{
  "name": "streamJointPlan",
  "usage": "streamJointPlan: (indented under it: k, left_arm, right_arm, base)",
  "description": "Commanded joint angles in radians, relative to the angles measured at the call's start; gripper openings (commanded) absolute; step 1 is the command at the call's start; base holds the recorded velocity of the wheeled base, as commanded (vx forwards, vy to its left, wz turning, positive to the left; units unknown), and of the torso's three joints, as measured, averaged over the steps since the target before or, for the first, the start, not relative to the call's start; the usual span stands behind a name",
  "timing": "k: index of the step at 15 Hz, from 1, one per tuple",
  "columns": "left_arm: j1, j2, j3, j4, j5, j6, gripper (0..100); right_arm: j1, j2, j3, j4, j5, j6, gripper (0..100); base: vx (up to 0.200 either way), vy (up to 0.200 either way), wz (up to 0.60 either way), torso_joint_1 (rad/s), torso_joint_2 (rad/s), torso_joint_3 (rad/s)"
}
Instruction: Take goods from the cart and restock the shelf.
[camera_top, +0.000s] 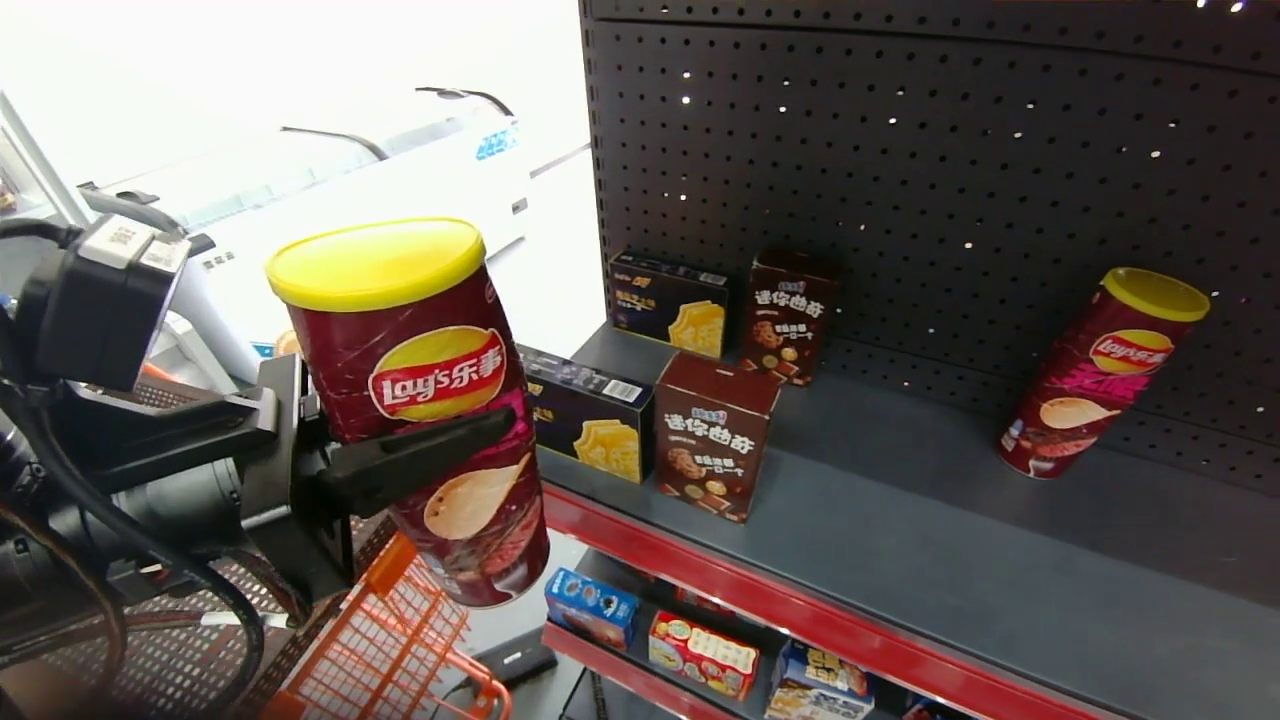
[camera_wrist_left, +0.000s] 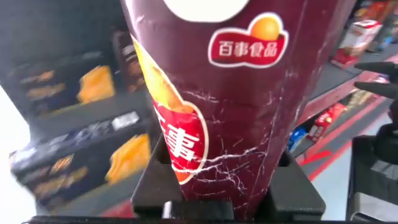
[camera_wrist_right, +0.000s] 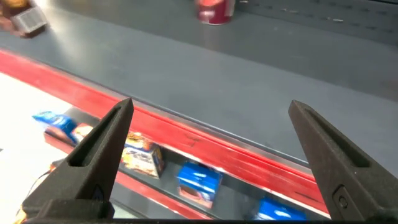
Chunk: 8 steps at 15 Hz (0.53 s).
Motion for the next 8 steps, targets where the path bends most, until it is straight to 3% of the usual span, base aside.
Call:
streamJointPlan:
  k: [1, 8]
  left_arm:
    - [-0.017, 0.007, -0.004, 0.000, -0.004, 0.000, 0]
    - [-0.057, 0.004, -0.013, -0.001, -0.018, -0.002, 0]
  right_arm:
    - [0.000, 0.001, 0.000, 0.000, 0.001, -0.001, 100]
    - [0.000, 0.001, 0.000, 0.000, 0.001, -0.001, 100]
  base:
    - [0.000, 0.000, -0.60, -0.012, 0.01, 0.002]
    - [0.000, 0.000, -0.60, 0.004, 0.00, 0.000]
